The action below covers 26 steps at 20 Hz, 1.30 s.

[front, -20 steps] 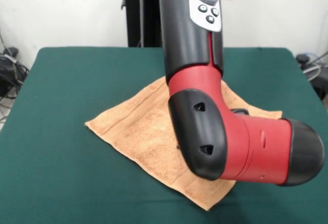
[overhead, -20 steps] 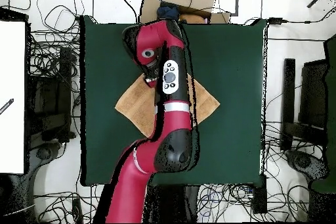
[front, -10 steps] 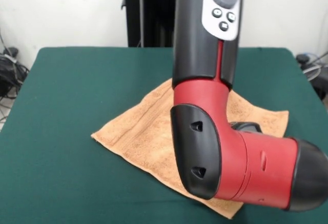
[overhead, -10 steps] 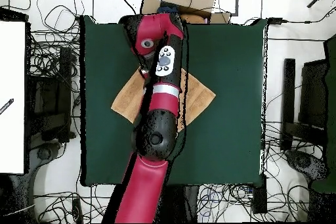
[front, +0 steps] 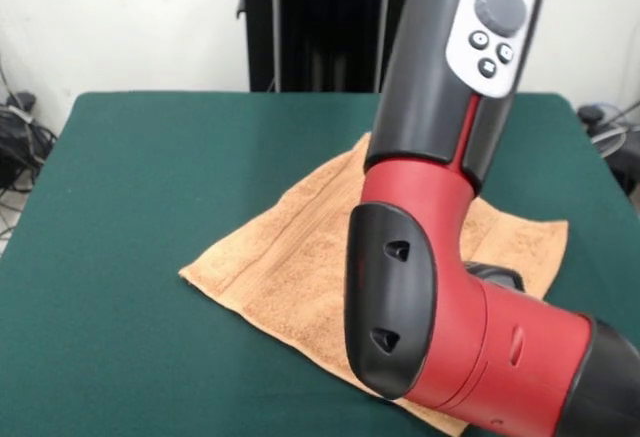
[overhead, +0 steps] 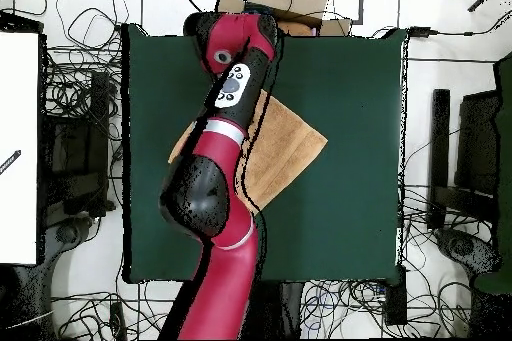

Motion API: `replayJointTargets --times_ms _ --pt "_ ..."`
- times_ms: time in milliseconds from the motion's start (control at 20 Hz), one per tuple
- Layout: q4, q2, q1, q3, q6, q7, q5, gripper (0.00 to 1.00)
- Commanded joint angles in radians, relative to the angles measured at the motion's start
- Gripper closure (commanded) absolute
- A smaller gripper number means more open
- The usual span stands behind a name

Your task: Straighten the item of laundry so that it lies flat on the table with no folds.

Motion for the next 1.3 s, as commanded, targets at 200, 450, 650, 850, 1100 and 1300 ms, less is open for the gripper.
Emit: replayJointTargets --times_ms 200,450,650,850,1100,1300 --pt "0.094 0.067 -0.027 -0.553 -0.316 -0.057 0.397 0.0" --pt "0.103 0.069 -0.038 -0.618 -0.341 -0.052 0.492 0.0" --pt "0.114 0.068 -0.044 -0.678 -0.327 -0.06 0.548 0.0" --pt "0.12 0.068 -0.051 -0.723 -0.327 -0.065 0.597 0.0" --pt "0.125 0.067 -0.055 -0.761 -0.327 -0.063 0.64 0.0" --pt "0.128 0.066 -0.058 -0.784 -0.328 -0.062 0.667 0.0"
